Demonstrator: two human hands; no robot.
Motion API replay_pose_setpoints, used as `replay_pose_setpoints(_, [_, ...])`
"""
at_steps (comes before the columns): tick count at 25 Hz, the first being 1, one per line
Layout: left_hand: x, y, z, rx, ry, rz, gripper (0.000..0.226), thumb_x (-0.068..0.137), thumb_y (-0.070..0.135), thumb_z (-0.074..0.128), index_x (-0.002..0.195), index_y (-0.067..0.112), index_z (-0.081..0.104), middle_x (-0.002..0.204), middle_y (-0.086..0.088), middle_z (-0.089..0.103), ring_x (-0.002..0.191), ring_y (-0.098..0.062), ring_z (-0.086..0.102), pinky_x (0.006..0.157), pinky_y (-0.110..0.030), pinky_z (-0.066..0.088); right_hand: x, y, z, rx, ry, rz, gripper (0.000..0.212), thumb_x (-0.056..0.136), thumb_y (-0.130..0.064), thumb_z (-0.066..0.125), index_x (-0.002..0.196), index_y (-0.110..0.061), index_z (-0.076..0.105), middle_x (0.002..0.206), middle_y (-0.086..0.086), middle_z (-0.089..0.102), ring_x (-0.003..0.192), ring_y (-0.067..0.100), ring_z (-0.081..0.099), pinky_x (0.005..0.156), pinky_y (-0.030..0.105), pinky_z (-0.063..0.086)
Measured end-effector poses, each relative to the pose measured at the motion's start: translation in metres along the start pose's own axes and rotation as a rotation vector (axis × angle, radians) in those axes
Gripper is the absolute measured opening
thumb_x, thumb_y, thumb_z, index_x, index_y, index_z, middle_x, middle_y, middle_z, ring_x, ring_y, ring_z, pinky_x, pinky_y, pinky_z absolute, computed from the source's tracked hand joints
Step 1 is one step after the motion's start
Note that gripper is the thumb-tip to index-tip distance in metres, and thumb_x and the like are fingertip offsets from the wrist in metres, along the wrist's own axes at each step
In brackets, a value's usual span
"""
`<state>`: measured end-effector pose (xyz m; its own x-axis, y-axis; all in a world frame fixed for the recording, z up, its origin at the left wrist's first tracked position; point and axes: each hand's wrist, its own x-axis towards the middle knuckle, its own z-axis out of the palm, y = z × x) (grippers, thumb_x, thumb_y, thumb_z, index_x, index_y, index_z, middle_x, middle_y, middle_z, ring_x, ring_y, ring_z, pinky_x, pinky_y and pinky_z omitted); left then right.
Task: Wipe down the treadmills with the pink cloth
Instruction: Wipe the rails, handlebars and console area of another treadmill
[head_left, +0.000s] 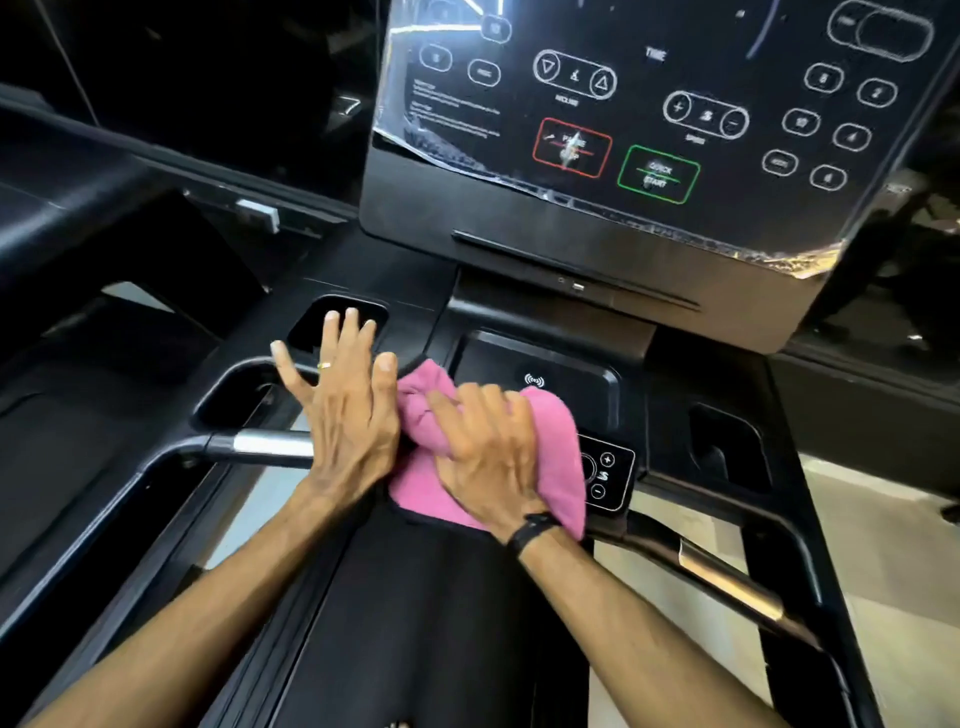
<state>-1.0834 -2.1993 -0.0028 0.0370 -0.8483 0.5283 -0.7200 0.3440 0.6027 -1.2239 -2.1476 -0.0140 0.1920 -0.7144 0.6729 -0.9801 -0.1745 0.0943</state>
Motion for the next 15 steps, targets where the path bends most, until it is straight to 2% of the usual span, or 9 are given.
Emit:
replay_pose_setpoints(3, [-0.004, 0.022, 0.017, -0.050, -0.046, 0.040, 0.068, 0.103, 0.047, 0.017, 0.142, 0.002, 0.049, 0.155, -0.010, 0.041, 0.151, -0.019, 0.022, 0.117, -0.042, -0.023, -0.031, 0.044, -0.020, -0.100, 0.026, 0.086, 0.035, 0.073, -0.012, 0.065, 0.106, -0.017, 0.071, 0.082, 0.005, 0.057, 0.073, 0.028, 0.050, 0.066, 0.040, 0.033])
replay_pose_setpoints(6, [-0.009, 0.031, 0.024, -0.078, -0.071, 0.070, 0.069, 0.102, 0.048, 0.016, 0.144, 0.002, 0.047, 0.157, -0.010, 0.037, 0.152, -0.018, 0.018, 0.116, -0.043, -0.024, -0.067, 0.086, -0.040, -0.216, 0.011, 0.162, 0.038, 0.071, -0.011, 0.066, 0.108, -0.014, 0.071, 0.083, 0.006, 0.059, 0.072, 0.028, 0.049, 0.068, 0.039, 0.031])
replay_pose_setpoints(11, [-0.003, 0.016, 0.018, -0.059, -0.085, 0.080, 0.070, 0.102, 0.049, 0.017, 0.143, 0.002, 0.047, 0.157, -0.010, 0.037, 0.152, -0.016, 0.017, 0.117, -0.042, -0.024, -0.103, 0.135, -0.066, -0.300, 0.051, 0.350, 0.026, 0.082, -0.019, 0.056, 0.108, -0.013, 0.062, 0.083, 0.009, 0.056, 0.072, 0.031, 0.049, 0.067, 0.042, 0.034])
replay_pose_setpoints(15, [0.001, 0.011, 0.014, -0.044, -0.104, 0.083, 0.071, 0.101, 0.051, 0.017, 0.143, 0.002, 0.048, 0.156, -0.011, 0.038, 0.152, -0.017, 0.018, 0.117, -0.043, -0.023, -0.086, 0.155, -0.086, -0.305, 0.156, 0.447, 0.021, 0.087, -0.022, 0.070, 0.106, -0.013, 0.063, 0.081, 0.009, 0.052, 0.072, 0.031, 0.046, 0.066, 0.042, 0.032])
